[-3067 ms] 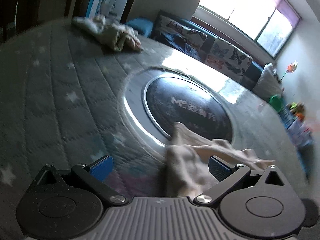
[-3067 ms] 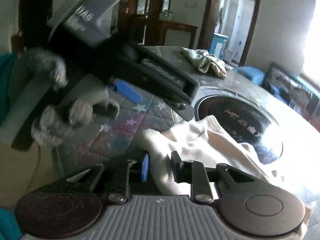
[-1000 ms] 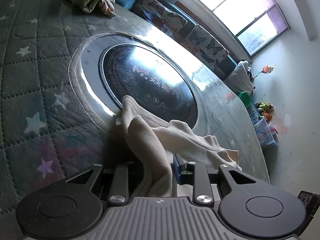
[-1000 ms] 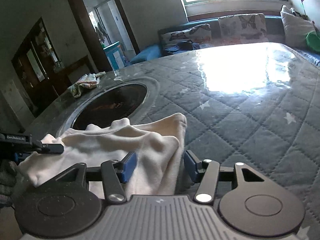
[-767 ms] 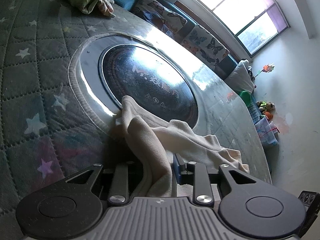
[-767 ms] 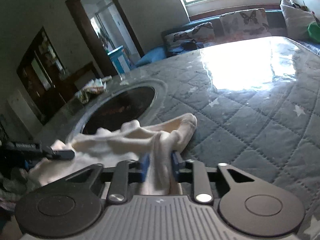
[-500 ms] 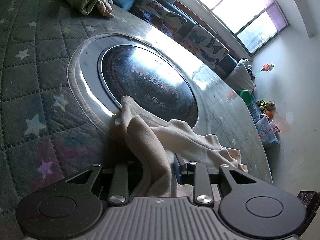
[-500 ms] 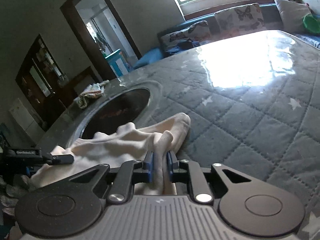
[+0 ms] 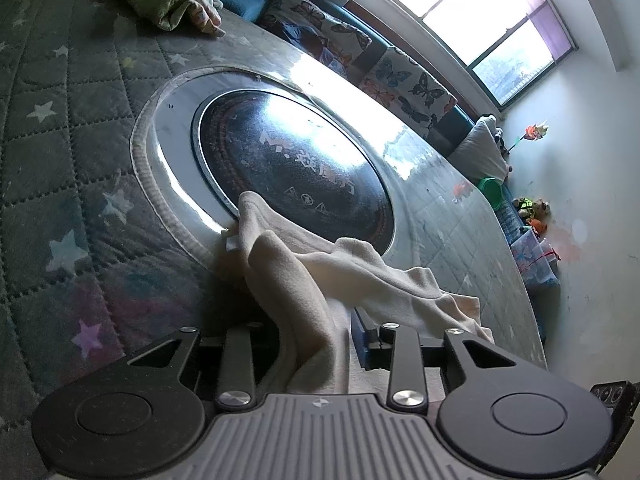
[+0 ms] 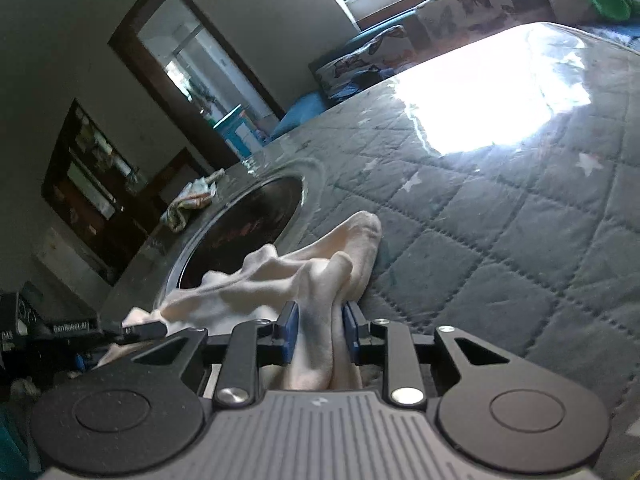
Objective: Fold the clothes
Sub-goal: 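Grasp the sweatshirt with the left gripper while the right gripper holds its edge, then lift and fold the held sweatshirt edges over with both grippers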
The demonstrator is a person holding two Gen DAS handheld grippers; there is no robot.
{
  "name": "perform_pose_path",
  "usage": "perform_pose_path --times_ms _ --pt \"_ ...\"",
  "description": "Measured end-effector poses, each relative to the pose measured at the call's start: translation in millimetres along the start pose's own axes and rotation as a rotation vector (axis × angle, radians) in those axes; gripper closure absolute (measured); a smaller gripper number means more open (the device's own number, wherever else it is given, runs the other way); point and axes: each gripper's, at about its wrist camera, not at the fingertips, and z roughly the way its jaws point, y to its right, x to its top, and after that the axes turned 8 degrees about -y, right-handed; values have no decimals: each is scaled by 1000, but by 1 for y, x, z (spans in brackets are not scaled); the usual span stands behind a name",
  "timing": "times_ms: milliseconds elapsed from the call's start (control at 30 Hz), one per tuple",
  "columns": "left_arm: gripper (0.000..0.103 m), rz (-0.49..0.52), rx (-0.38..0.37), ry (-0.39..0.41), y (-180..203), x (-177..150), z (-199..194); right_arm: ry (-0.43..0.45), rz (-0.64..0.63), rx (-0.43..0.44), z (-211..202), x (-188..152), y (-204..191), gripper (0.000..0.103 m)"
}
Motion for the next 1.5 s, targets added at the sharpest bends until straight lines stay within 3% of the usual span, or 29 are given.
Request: perform_pose_path --times_ms 133,333,533,833,1000,1233,1500 --pt "67 10 5 0 1 0 0 -15 -2 21 -2 0 7 79" --pt "66 14 11 1 3 -1 0 -46 79 138 11 9 20 78" --pt "66 16 18 -2 4 -1 0 -29 118 195 16 8 26 79" --pt "69 36 39 3 8 -2 1 -20 108 136 21 7 20 84" --pt "83 75 73 -3 15 -1 -3 14 48 66 17 4 4 93" --pt "86 170 16 28 47 3 -12 91 -16 37 -13 10 -15 94" --pt "86 260 -58 14 107 11 5 193 -43 -45 -64 32 -17 94"
